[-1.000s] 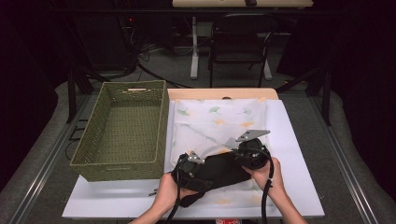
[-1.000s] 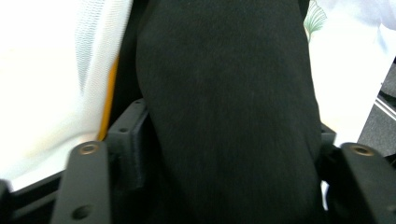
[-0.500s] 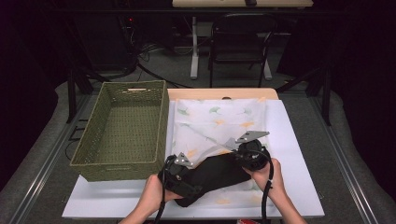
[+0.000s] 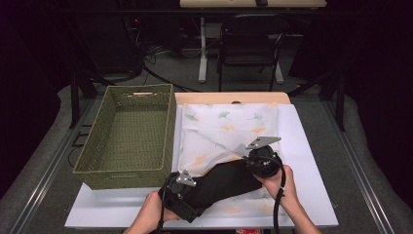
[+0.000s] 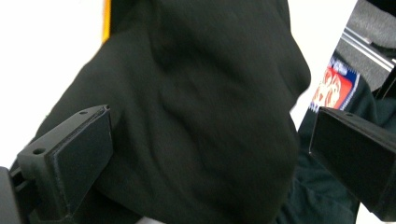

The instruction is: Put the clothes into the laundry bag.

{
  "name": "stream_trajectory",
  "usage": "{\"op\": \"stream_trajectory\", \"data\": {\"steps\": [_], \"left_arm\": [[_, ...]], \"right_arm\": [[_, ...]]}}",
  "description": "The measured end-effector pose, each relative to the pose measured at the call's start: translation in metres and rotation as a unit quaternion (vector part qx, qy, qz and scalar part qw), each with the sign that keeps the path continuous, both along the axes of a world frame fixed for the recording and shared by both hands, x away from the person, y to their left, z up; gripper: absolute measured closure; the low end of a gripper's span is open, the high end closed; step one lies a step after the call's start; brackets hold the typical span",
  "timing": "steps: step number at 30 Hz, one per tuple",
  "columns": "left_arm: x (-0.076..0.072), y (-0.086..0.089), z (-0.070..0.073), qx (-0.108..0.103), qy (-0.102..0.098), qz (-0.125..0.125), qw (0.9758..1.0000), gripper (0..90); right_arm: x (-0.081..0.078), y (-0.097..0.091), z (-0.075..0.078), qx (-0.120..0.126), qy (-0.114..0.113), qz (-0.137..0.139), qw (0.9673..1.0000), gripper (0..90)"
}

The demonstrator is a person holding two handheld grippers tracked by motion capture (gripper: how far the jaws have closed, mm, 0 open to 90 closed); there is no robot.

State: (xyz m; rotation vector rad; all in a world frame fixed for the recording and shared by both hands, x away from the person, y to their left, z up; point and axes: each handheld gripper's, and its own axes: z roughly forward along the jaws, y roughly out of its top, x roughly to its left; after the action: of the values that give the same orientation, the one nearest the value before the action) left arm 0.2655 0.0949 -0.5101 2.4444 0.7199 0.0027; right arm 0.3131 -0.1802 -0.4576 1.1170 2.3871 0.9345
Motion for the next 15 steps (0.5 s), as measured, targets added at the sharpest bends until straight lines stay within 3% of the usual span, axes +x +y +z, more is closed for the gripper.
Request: {"op": "stream_trajectory", "data": {"steps": [5, 10, 15], "left_arm": [[-0.005, 0.001, -0.005, 0.004, -0.008, -0.006, 0.9999, 2.9], [-0.007, -0.001, -0.009, 0.014, -0.023, -0.02, 0.9994, 16.5], [-0.008, -0.004, -0.014, 0.025, -0.025, -0.01, 0.9993, 21.0]], "right_arm": [[-0.001, -0.002, 0.001, -0.001, -0.002, -0.001, 1.0, 88.5], [0.0, -0.003, 0.0, -0.003, -0.002, 0.0, 1.0, 88.5], [0.0, -0.001, 0.0, -0.002, -0.002, -0.002, 1.0, 88.5]]}}
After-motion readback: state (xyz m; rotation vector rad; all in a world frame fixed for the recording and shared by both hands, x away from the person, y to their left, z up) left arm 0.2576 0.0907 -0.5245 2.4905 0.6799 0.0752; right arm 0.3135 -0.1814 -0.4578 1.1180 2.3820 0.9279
